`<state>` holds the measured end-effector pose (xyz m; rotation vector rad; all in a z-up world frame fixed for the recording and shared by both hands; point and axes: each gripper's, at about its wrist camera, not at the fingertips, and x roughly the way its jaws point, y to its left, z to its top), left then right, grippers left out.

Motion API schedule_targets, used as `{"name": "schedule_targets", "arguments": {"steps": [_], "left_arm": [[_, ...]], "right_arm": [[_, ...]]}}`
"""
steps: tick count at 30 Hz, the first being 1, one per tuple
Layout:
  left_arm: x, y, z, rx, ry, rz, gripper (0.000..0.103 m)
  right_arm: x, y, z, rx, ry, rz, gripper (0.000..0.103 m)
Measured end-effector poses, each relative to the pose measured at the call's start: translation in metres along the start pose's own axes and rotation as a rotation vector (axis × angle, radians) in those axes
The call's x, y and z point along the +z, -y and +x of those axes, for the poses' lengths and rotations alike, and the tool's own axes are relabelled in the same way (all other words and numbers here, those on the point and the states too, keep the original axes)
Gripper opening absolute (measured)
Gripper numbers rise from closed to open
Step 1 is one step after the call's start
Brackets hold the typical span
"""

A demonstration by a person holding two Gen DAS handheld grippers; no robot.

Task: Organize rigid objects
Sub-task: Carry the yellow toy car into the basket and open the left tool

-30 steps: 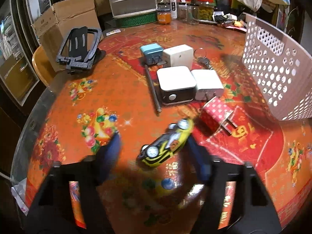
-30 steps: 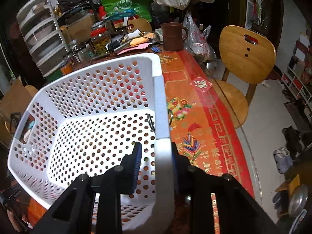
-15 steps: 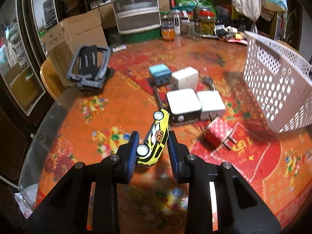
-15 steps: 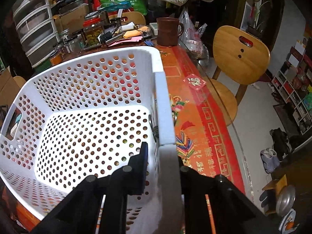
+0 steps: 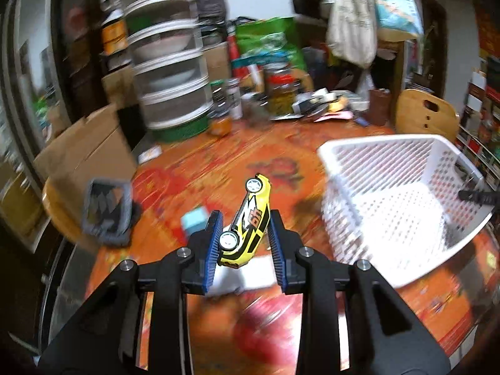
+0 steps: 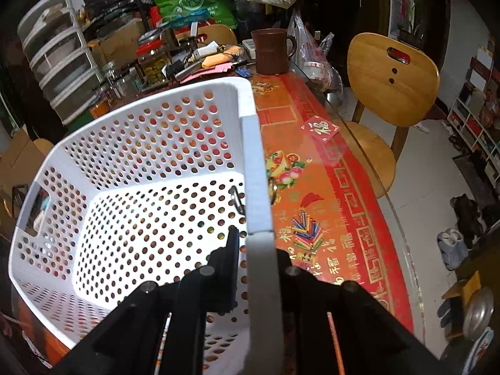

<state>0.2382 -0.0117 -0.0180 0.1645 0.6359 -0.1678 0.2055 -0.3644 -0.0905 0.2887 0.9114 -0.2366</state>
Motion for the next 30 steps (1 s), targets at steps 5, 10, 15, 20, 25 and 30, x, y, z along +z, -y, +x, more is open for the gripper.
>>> {"name": "schedule_targets", "arguments": {"steps": [5, 10, 15, 20, 25, 30], "left_arm": [[0.045, 0.061, 0.03, -0.083, -0.055, 0.084, 0.027], [0.064, 0.119, 0.077, -0.108, -0.213, 0.157, 0.028], [0.075, 0.146, 0.1, -0.089, -0.276, 0.174, 0.019], [0.069, 0.146, 0.115, -0.049, -0.286, 0.177, 0.019], [0.068, 0.14, 0.114, -0.06, -0.266, 0.167, 0.019], [0.065, 0.138, 0.116, -0.089, -0.252, 0.161, 0.019]], "right_arm": [[0.0, 0.004, -0.002, 0.016, 0.031, 0.028, 0.01], [-0.003, 0.004, -0.006, 0.019, 0.075, 0.031, 0.01], [-0.007, 0.005, -0.01, 0.031, 0.122, 0.042, 0.01], [-0.007, 0.006, -0.012, 0.045, 0.145, 0.048, 0.01], [-0.005, 0.008, -0.011, 0.045, 0.154, 0.056, 0.01], [-0.006, 0.009, -0.011, 0.046, 0.158, 0.06, 0.01]]}}
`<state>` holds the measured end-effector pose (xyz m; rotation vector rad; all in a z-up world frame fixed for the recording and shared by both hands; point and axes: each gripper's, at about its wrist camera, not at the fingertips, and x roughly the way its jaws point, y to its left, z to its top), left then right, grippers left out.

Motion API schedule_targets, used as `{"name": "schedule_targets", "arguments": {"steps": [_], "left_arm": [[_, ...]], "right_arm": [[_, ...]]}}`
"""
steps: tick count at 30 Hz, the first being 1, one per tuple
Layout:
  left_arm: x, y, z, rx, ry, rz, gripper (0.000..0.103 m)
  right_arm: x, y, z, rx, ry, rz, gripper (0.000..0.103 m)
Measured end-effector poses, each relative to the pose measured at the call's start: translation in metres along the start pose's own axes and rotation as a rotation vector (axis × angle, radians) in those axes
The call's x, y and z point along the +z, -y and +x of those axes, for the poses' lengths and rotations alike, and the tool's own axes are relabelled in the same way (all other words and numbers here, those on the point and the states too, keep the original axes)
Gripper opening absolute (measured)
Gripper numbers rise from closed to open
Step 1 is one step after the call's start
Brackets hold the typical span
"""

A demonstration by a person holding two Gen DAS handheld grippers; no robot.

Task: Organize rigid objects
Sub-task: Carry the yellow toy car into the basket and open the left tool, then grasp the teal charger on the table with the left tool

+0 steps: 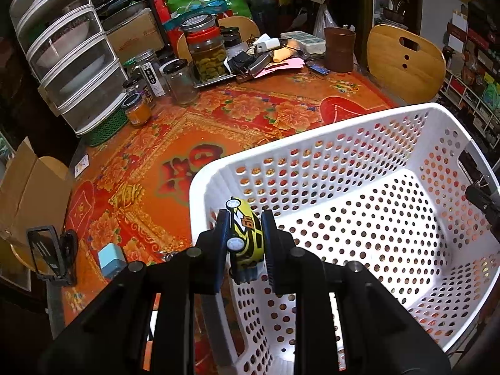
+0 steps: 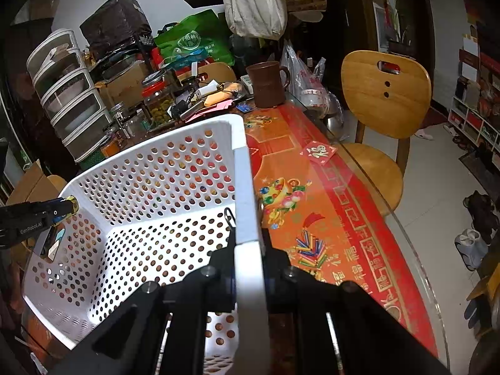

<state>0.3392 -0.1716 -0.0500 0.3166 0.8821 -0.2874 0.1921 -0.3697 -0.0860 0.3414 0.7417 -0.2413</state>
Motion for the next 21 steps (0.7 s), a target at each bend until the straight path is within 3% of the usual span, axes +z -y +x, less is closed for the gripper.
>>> {"name": "schedule_targets", "arguments": {"steps": [1, 3, 5, 6, 8, 13, 17, 21], "left_arm": [[0.0, 0.0, -0.003, -0.013, 0.017, 0.004, 0.022], [-0.001, -0.001, -0.007, -0.047, 0.039, 0.009, 0.052], [-0.003, -0.001, -0.014, -0.098, 0.058, 0.008, 0.07], [-0.004, 0.0, -0.018, -0.067, 0.076, 0.011, 0.089], [-0.007, 0.001, -0.028, -0.021, 0.126, 0.032, 0.102], [-0.02, -0.021, -0.045, -0.078, 0.16, -0.014, 0.102], [-0.048, -0.067, -0.074, -0.114, 0.227, -0.119, 0.102], [-0.086, -0.137, -0.086, -0.047, 0.249, -0.243, 0.102]], "right_arm": [[0.001, 0.0, 0.0, -0.002, -0.001, -0.001, 0.01], [0.0, 0.0, 0.0, -0.005, -0.003, -0.003, 0.01], [0.0, -0.001, 0.001, -0.007, -0.006, -0.006, 0.01], [0.0, -0.002, 0.001, -0.009, -0.007, -0.007, 0.01], [0.001, -0.004, 0.003, -0.018, -0.008, -0.01, 0.01], [0.0, -0.005, 0.003, -0.022, 0.001, -0.007, 0.01], [-0.004, -0.008, 0.0, -0.028, 0.027, -0.018, 0.01], [-0.006, -0.007, -0.002, -0.028, 0.047, -0.018, 0.01]]}}
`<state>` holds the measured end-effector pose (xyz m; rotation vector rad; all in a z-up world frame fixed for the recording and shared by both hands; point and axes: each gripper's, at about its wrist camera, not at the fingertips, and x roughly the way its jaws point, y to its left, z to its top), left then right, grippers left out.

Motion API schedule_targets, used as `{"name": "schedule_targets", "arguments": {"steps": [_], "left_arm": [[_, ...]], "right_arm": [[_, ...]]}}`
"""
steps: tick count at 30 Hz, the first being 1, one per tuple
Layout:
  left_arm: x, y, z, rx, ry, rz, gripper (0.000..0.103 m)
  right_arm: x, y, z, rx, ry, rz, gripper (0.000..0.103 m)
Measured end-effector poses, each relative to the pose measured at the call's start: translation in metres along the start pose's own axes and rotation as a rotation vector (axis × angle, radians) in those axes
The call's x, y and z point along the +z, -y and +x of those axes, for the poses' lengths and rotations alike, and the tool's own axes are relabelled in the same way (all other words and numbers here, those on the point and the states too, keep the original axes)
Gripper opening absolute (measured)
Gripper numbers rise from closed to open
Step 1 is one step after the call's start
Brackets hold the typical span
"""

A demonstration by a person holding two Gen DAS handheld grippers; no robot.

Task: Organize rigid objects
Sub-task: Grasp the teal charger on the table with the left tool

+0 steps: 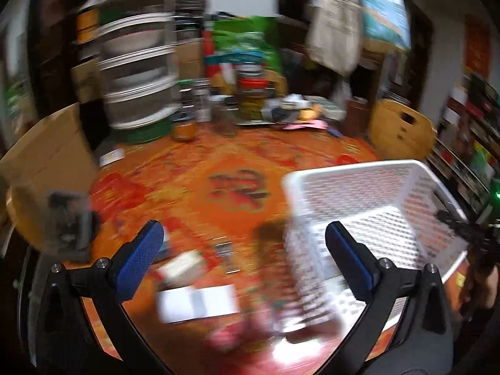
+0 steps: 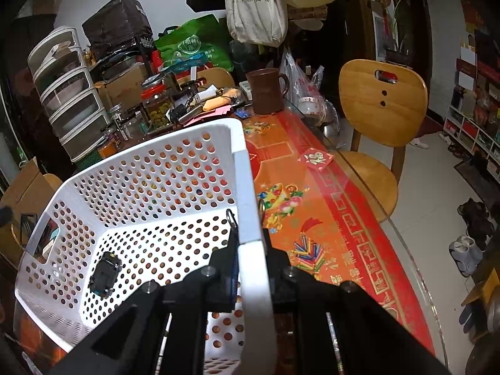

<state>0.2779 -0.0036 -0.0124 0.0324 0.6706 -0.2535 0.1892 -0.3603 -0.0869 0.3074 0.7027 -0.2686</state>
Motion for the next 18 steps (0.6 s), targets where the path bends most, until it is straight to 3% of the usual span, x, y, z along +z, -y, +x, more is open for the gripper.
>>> {"name": "schedule_targets", "arguments": {"steps": [2, 4, 8, 18], "left_arm": [[-0.011, -0.041, 0.011, 0.029, -0.039, -0.071, 0.102], [-0.026, -0.075, 0.03, 0.012, -0.108, -0.153, 0.102], [-0.051, -0.114, 0.068, 0.02, -0.216, -0.229, 0.102], [-0.046, -0.134, 0.151, 0.039, -0.31, -0.332, 0.101]], "right_arm": [[-0.001, 0.002, -0.001, 0.006, 0.013, 0.011, 0.01], [-0.004, 0.004, -0.002, 0.016, 0.041, 0.022, 0.01], [-0.006, 0.005, -0.003, 0.025, 0.075, 0.026, 0.01], [-0.001, 0.002, 0.002, -0.003, 0.042, 0.034, 0.01]]}}
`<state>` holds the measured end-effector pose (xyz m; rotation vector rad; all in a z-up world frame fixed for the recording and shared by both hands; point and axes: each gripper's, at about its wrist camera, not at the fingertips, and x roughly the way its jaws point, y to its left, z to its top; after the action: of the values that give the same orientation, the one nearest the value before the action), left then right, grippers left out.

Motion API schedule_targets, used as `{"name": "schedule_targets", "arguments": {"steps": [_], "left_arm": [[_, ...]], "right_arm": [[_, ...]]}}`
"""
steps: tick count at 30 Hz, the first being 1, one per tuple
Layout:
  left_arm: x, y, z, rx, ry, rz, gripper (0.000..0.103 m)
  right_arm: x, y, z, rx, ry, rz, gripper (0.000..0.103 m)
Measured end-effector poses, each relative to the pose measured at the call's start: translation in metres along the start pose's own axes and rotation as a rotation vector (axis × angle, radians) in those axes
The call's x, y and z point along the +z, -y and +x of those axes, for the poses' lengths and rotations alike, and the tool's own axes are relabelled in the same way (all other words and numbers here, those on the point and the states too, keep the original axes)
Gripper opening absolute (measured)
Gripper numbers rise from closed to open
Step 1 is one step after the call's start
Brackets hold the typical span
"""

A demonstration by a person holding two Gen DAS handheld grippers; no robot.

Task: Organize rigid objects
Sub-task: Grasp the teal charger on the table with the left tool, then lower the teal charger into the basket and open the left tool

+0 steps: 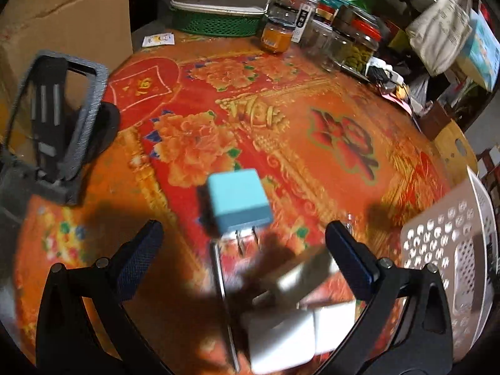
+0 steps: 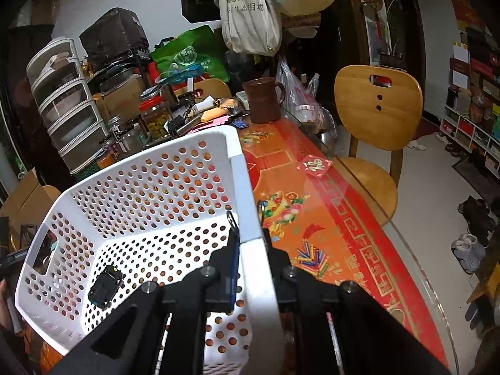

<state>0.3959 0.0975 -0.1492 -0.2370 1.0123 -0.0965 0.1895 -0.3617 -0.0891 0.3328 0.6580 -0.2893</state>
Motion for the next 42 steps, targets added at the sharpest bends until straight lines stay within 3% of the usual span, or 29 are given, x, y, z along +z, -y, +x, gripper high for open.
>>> {"name": "schedule_targets", "arguments": {"steps": [2, 4, 5, 6, 7, 11, 18, 24, 27, 37, 42], "left_arm": [[0.005, 0.003, 0.01, 0.04, -0.01, 0.011, 0.098], [0.009, 0.006, 0.023, 0.055, -0.035, 0.017, 0.08], [0.01, 0.004, 0.028, 0.017, -0.051, -0.005, 0.069], [0.01, 0.006, 0.027, 0.036, -0.043, -0.009, 0.043], [0.012, 0.009, 0.028, 0.087, -0.042, 0.002, 0.042], [0.007, 0.024, 0.02, 0.151, -0.001, 0.062, 0.042], [0.001, 0.075, -0.053, 0.255, 0.175, 0.147, 0.042], [-0.017, 0.144, -0.124, 0.125, 0.25, 0.227, 0.042], [-0.03, 0.184, -0.144, 0.094, 0.26, 0.29, 0.042], [-0.068, 0.273, -0.131, 0.038, 0.189, 0.449, 0.042], [-0.073, 0.281, -0.111, 0.04, 0.157, 0.471, 0.042]], "right_arm": [[0.0, 0.0, 0.0, 0.002, -0.001, 0.004, 0.01], [0.001, -0.001, 0.0, 0.002, -0.001, 0.003, 0.01], [0.001, -0.001, 0.0, 0.001, -0.001, 0.002, 0.01], [0.001, -0.001, 0.0, 0.001, -0.002, 0.002, 0.01], [0.0, -0.001, 0.0, 0.001, -0.002, 0.002, 0.01], [0.0, -0.002, 0.0, 0.002, -0.002, 0.002, 0.01], [0.0, -0.002, -0.001, 0.003, 0.0, 0.001, 0.01], [0.001, -0.001, 0.0, 0.007, -0.005, 0.005, 0.01], [0.001, -0.001, 0.0, 0.007, -0.004, 0.005, 0.01], [0.001, -0.002, 0.0, 0.009, -0.001, 0.005, 0.01], [0.001, -0.002, 0.0, 0.011, -0.002, 0.006, 0.01]]}}
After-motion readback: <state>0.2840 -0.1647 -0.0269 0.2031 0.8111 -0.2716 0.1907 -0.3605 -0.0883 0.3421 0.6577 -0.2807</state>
